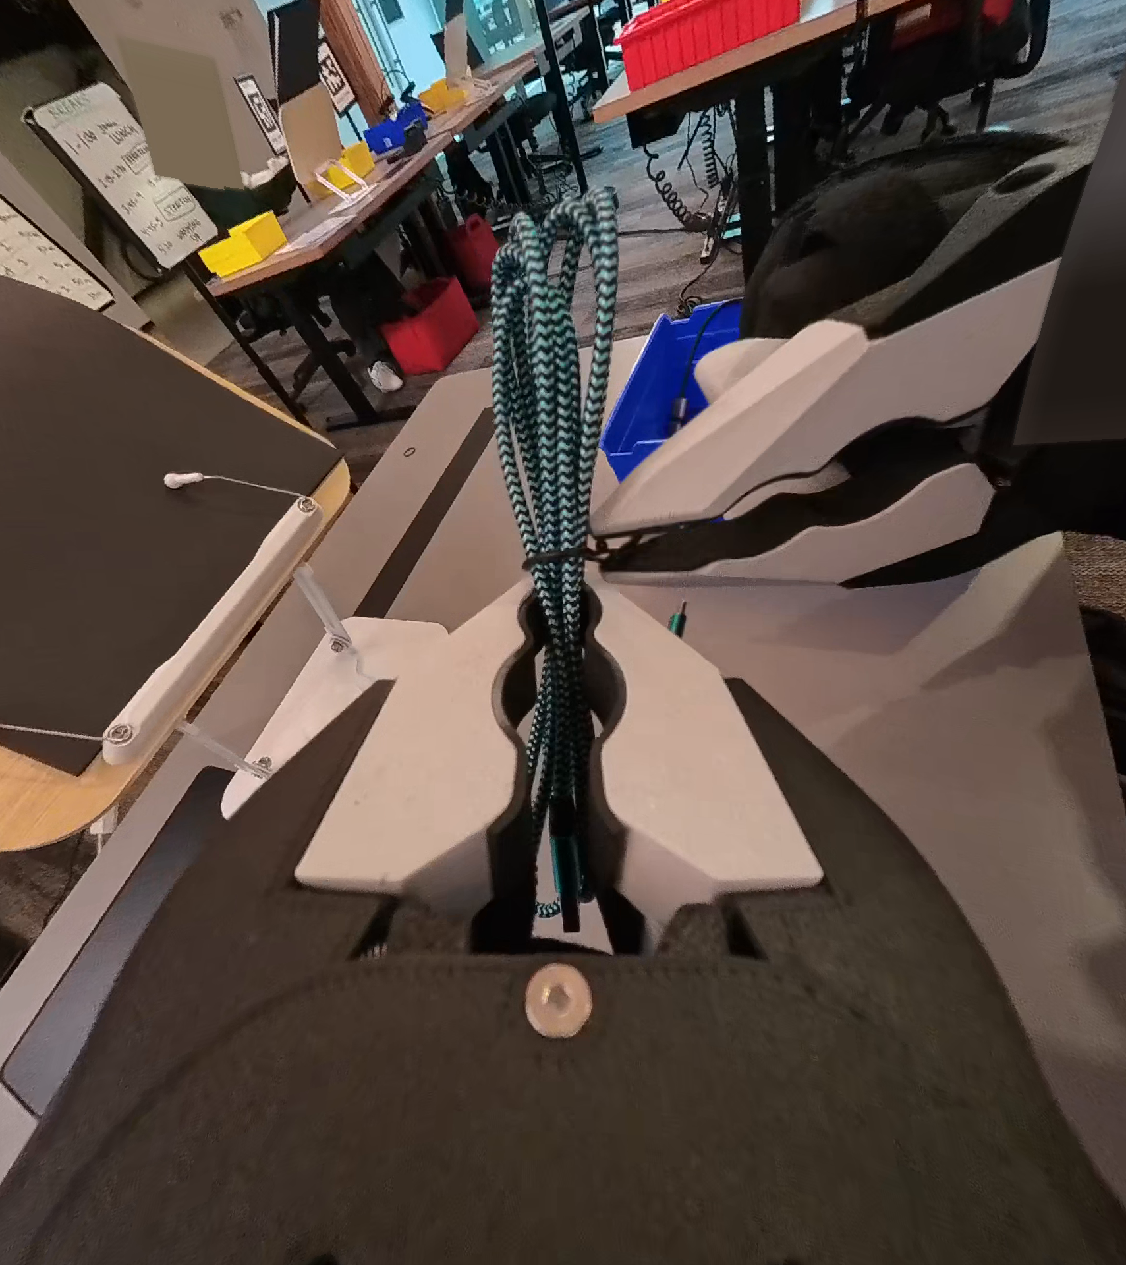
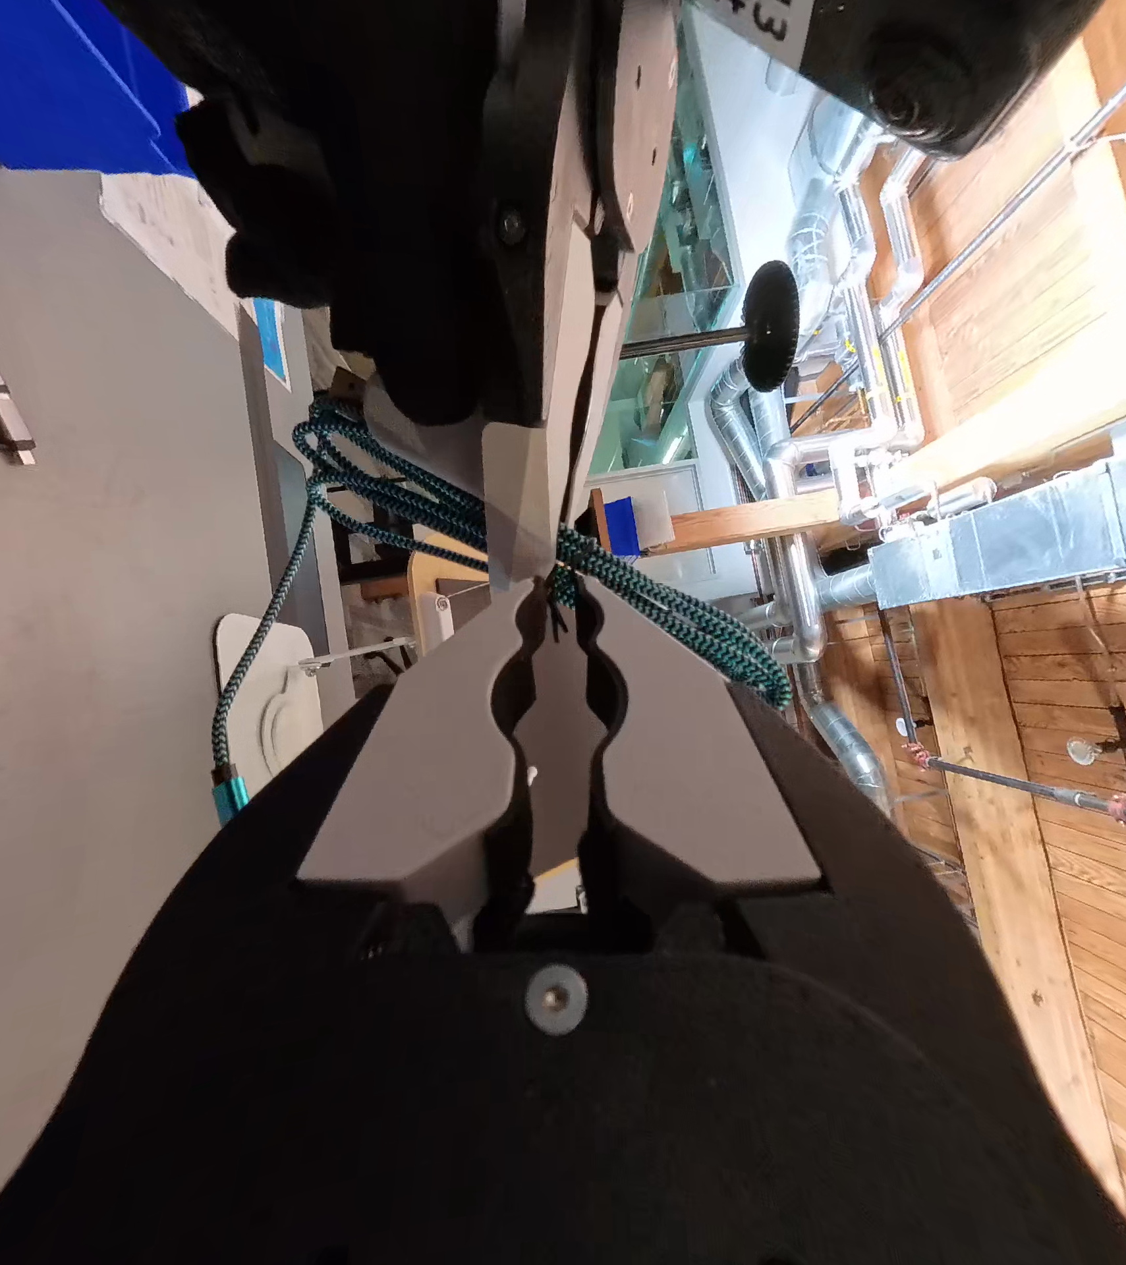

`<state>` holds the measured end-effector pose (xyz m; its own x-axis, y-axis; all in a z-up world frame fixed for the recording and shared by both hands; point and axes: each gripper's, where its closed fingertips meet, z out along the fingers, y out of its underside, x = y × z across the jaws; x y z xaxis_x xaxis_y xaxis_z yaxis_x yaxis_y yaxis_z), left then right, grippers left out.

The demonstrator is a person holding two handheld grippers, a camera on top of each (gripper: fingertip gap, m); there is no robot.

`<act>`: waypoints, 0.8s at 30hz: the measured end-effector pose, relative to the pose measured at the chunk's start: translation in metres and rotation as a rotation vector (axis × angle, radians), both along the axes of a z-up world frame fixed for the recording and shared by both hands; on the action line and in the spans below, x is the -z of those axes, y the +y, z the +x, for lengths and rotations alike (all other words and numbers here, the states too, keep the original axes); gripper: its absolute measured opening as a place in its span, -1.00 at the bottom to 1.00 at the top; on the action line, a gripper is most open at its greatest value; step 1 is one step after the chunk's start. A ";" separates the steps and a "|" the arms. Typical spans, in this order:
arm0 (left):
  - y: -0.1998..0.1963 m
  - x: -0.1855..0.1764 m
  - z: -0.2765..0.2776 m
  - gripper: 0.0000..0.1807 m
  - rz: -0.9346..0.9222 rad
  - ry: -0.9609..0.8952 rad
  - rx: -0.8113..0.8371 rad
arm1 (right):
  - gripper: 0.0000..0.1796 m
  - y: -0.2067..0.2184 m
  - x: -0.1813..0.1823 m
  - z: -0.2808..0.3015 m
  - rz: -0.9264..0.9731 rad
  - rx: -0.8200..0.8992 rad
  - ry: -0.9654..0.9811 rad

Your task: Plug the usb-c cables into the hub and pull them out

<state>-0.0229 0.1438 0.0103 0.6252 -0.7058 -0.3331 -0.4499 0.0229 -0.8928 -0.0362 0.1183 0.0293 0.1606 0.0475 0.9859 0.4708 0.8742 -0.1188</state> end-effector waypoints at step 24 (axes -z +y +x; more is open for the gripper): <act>0.004 -0.030 0.000 -0.96 0.589 0.249 -0.227 | -1.00 -0.004 -0.011 0.010 -2.378 -1.194 0.776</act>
<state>-0.0226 0.1482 0.0405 0.5912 -0.2225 -0.7752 -0.6917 0.3543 -0.6293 -0.0264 0.1139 0.0404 -0.5549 0.4492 -0.7002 -0.2388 -0.8923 -0.3832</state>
